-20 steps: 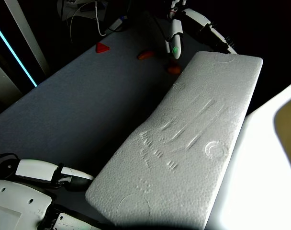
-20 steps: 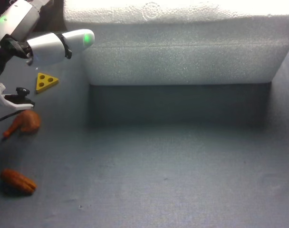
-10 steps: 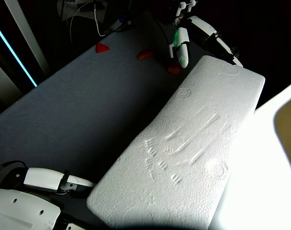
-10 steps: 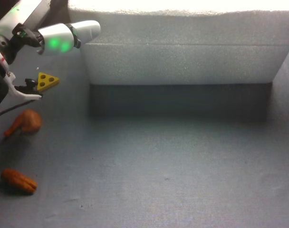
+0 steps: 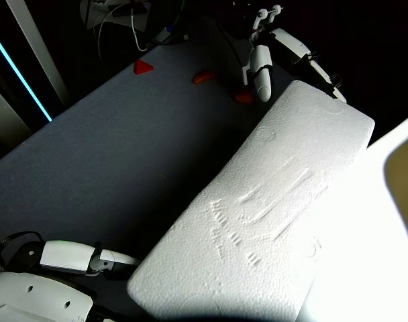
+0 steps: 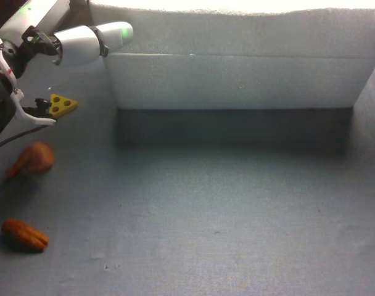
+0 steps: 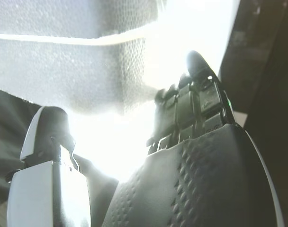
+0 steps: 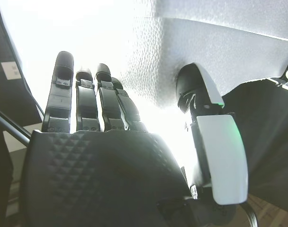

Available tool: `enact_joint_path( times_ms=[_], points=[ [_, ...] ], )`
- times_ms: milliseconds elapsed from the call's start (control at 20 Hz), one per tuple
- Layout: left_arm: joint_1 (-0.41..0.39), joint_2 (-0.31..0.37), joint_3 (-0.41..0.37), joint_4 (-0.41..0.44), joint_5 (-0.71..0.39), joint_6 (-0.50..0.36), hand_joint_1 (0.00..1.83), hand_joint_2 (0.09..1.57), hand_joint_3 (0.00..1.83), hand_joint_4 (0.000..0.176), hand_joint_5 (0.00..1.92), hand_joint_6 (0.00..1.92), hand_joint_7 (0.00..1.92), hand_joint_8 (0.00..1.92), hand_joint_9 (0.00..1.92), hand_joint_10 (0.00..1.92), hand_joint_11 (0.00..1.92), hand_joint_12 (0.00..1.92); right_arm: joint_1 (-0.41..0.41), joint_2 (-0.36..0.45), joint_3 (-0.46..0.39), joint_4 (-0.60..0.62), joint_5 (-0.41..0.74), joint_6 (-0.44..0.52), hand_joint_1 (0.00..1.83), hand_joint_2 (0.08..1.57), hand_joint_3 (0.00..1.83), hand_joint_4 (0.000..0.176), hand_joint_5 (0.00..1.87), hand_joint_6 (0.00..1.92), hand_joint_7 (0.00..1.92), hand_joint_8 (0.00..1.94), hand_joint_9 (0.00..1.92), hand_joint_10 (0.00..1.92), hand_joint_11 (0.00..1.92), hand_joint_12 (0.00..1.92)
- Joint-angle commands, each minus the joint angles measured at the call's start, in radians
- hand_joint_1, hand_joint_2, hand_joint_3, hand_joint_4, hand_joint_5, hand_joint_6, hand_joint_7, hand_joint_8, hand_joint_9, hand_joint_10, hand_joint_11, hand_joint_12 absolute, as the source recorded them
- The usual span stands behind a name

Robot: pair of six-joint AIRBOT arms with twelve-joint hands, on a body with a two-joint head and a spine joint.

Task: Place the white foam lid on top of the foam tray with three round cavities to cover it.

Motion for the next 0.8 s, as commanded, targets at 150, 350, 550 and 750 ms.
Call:
enact_joint_path(
  times_ms=[150, 350, 550, 750],
  points=[
    [0.011, -0.018, -0.011, 0.066, -0.056, 0.001, 0.43, 1.11, 0.01, 0.0, 0.12, 0.02, 0.01, 0.0, 0.0, 0.0, 0.0, 0.32, 0.012, -0.007, 0.003, -0.063, 0.072, -0.006, 0.61, 1.27, 0.0, 0.0, 0.0, 0.0, 0.0, 0.0, 0.0, 0.0, 0.0, 0.14],
    [0.044, 0.001, -0.032, 0.05, -0.082, 0.005, 0.41, 1.09, 0.0, 0.0, 0.16, 0.0, 0.0, 0.0, 0.0, 0.0, 0.0, 0.09, 0.012, -0.005, -0.002, -0.068, 0.068, -0.006, 0.59, 1.25, 0.0, 0.0, 0.0, 0.0, 0.0, 0.0, 0.0, 0.0, 0.0, 0.01],
    [0.076, 0.018, -0.051, 0.029, -0.109, 0.007, 0.38, 1.09, 0.0, 0.0, 0.15, 0.0, 0.0, 0.0, 0.0, 0.0, 0.0, 0.02, 0.012, -0.001, -0.01, -0.07, 0.068, -0.006, 0.61, 1.24, 0.0, 0.0, 0.0, 0.0, 0.0, 0.0, 0.0, 0.0, 0.0, 0.0],
    [0.095, 0.028, -0.057, 0.002, -0.117, 0.016, 0.38, 1.11, 0.01, 0.0, 0.14, 0.0, 0.0, 0.0, 0.0, 0.0, 0.03, 0.01, 0.012, -0.001, -0.013, -0.077, 0.072, -0.006, 0.59, 1.25, 0.0, 0.0, 0.0, 0.0, 0.0, 0.0, 0.0, 0.0, 0.0, 0.0]
  ],
)
